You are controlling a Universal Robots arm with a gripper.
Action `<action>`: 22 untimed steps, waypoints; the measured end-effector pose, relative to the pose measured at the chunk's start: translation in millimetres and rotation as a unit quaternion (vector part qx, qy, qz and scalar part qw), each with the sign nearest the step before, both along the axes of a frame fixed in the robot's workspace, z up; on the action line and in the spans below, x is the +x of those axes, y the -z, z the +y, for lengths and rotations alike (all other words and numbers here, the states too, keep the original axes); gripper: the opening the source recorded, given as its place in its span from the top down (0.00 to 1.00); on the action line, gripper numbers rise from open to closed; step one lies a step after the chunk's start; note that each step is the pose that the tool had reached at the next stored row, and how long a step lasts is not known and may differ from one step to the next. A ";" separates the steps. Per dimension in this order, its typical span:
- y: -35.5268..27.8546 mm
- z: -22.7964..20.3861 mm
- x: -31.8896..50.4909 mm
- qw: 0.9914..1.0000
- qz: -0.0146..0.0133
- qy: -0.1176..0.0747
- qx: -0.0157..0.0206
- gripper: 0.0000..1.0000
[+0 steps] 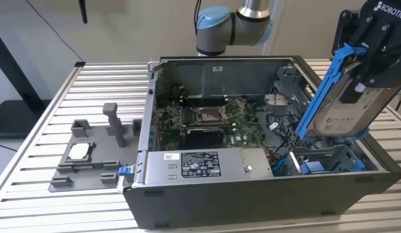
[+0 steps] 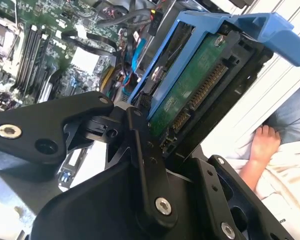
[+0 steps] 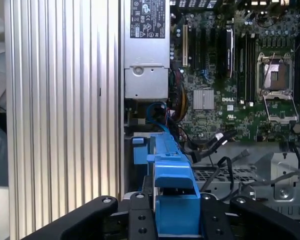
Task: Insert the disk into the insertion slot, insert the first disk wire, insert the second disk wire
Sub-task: 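Insert the disk into the insertion slot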
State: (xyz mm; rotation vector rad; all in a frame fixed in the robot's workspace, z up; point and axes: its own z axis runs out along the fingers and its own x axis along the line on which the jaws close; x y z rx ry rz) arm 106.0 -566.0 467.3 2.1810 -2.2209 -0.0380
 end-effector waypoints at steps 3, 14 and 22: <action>3.0 0.0 0.0 1.000 0.000 0.000 0.000 0.68; 12.6 0.0 0.0 1.000 0.000 0.000 0.000 0.68; 19.1 0.0 0.5 1.000 0.000 0.000 0.000 0.68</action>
